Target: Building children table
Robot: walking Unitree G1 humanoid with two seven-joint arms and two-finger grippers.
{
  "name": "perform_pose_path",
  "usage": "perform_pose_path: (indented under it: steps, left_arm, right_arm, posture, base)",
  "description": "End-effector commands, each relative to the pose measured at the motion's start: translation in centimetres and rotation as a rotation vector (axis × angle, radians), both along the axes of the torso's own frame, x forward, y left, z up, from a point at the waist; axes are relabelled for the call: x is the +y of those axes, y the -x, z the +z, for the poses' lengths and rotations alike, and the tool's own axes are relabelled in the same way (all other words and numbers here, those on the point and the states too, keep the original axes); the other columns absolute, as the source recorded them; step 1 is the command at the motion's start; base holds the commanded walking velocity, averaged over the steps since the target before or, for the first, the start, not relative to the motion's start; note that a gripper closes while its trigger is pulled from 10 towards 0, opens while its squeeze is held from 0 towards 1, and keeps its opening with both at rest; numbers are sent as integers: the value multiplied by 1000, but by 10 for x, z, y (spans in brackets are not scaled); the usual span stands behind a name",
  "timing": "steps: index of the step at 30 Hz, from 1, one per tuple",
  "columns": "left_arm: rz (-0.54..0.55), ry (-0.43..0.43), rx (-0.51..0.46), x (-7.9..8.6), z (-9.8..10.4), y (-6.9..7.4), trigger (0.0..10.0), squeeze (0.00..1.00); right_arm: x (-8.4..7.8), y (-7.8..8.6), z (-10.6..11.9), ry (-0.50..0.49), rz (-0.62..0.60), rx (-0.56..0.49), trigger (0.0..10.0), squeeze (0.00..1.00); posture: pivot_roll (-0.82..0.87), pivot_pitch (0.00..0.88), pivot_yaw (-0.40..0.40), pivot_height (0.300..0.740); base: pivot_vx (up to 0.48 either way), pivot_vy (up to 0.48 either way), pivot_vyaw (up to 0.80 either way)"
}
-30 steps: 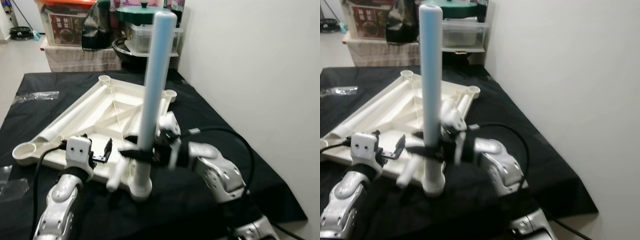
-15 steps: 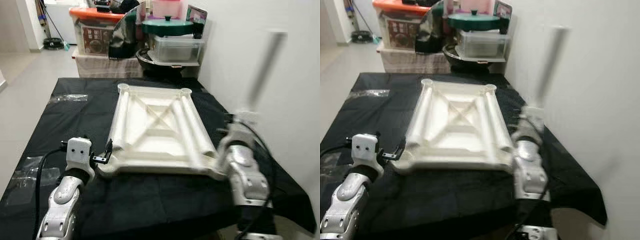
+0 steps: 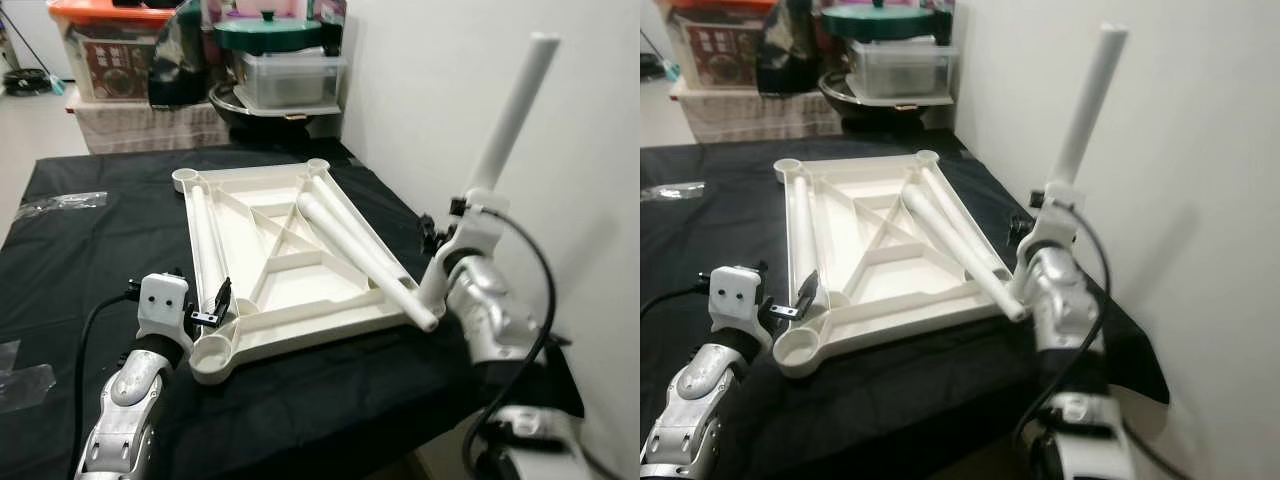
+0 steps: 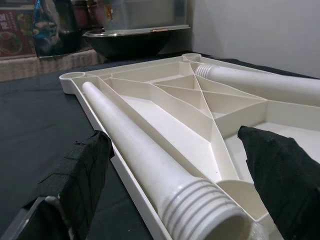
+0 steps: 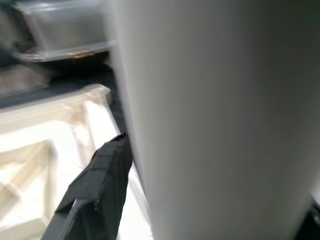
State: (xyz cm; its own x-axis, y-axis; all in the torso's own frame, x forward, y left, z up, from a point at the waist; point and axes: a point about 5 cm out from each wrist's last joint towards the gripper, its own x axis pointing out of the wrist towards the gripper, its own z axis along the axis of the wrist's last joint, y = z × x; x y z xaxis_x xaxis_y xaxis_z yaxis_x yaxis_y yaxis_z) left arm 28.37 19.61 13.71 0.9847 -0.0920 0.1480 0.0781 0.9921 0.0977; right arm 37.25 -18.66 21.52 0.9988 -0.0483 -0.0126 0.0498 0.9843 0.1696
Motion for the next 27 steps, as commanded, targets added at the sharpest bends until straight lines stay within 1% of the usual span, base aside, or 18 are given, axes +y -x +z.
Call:
perform_pose_path:
  steps: [1,2,4,5,6,8,9,11,13,16,20,21,22,23,24,25,26,27]
  left_arm:
    - [0,-5,5,-2,-2,1,10000,0]
    - [-1,-5,5,-2,-2,1,10000,0]
    - [-1,-5,5,-2,-2,1,10000,0]
    - [-5,-8,5,-3,-2,1,10000,0]
    - [-5,-8,5,-3,-2,1,10000,0]
    - [-1,-11,-1,-1,0,0,10000,0]
    - [-1,-11,-1,-1,0,0,10000,0]
    - [1,-13,-1,-1,0,1,10000,0]
    - [1,-13,-1,-1,0,1,10000,0]
    - [-2,-17,4,-1,-1,3,10000,0]
    - [-2,-18,5,-1,-1,3,10000,0]
    - [-2,-20,5,0,-1,3,10000,0]
    - [-2,-20,5,0,-1,3,10000,0]
    - [-2,-20,4,0,-1,2,10000,0]
    - [-2,-20,4,0,-1,2,10000,0]
    - [-3,-19,4,-1,-1,2,10000,0]
    - [-3,-19,4,-1,-1,2,10000,0]
    - [-6,-19,5,-2,-1,1,10000,0]
  right_arm:
    - [18,-4,16,-35,290,-77,10000,0]
    - [23,-3,25,-29,473,-136,10000,0]
    - [23,-3,25,-29,473,-136,10000,0]
    - [27,3,32,-90,687,-176,10000,0]
    - [27,3,32,-90,687,-176,10000,0]
    - [54,27,32,-49,1103,-230,10000,0]
    - [54,27,32,-49,1103,-230,10000,0]
    - [85,57,16,48,1404,-232,10000,0]
    - [85,57,16,48,1404,-232,10000,0]
    - [110,85,-3,69,1631,-198,10000,0]
    - [115,90,-7,62,1670,-192,10000,0]
    - [121,85,-13,69,1614,-172,5059,0]
    - [121,85,-13,69,1614,-172,5059,0]
    - [123,69,-21,69,1465,-111,0,0]
    - [123,69,-21,69,1465,-111,0,0]
    - [120,48,-32,117,1226,-35,0,0]
    - [120,48,-32,117,1226,-35,0,0]
    - [106,25,-47,164,911,90,0,0]
  posture:
    - [61,0,-118,740]
    - [60,0,-118,740]
    - [60,0,-118,740]
    - [64,0,-121,740]
    - [64,0,-121,740]
    - [80,0,-130,740]
    - [80,0,-130,740]
    - [86,0,-131,740]
    - [86,0,-131,740]
    - [94,0,-132,740]
    - [91,0,-131,740]
    - [90,0,-131,740]
    - [90,0,-131,740]
    - [83,0,-127,740]
    - [83,0,-127,740]
    - [81,0,-127,740]
    - [81,0,-127,740]
    - [71,0,-123,740]
  base:
    - [0,0,0]
    - [0,0,0]
    - [0,0,0]
    - [0,0,0]
    - [0,0,0]
    - [0,0,0]
    - [0,0,0]
    - [0,0,0]
    - [0,0,0]
    - [0,0,0]
    - [0,0,0]
    - [0,0,0]
    - [0,0,0]
    - [0,0,0]
    - [0,0,0]
    - [0,0,0]
    - [0,0,0]
    - [0,0,0]
